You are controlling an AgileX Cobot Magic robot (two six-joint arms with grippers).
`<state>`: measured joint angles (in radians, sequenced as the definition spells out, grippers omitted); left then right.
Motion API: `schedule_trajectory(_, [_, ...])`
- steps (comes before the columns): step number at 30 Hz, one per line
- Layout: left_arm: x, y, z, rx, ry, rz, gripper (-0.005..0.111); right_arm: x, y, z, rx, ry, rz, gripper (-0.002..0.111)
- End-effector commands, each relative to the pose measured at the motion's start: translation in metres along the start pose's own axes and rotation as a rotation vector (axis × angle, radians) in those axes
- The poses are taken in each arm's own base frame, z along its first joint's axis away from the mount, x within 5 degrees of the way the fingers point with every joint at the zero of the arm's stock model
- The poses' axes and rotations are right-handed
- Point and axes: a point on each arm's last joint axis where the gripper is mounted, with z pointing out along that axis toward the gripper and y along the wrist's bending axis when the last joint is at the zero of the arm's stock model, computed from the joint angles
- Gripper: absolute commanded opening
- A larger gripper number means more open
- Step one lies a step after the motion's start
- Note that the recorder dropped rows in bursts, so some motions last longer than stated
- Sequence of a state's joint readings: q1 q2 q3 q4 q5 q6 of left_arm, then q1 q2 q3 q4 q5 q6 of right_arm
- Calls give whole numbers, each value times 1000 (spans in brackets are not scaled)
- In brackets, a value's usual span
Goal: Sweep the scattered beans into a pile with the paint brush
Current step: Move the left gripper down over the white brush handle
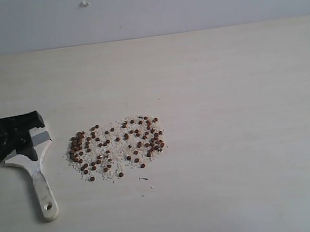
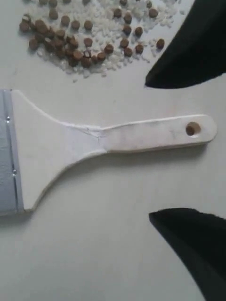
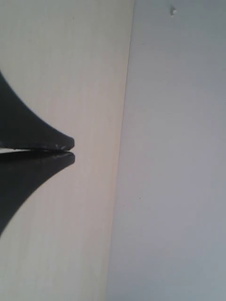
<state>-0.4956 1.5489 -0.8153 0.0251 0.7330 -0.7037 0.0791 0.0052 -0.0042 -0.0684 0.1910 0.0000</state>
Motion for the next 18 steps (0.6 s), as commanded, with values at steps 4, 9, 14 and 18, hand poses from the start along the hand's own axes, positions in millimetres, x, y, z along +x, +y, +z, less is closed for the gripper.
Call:
schedule_trajectory(4, [0,-9,39,-41,37,-14,68,0,0,0,8,-15,-7,0])
schedule_trajectory(9, [-2,-6,49,-94,38,-40,64,0,0,0,8,-15,-7,0])
schedule_trajectory(14, [-4,-9,53,-70,15,-67,62,0,0,0,8,-15,-3,0])
schedule_trajectory(18, [-4,-11,58,-61,8,-55,62,0,0,0,8,-15,-3,0])
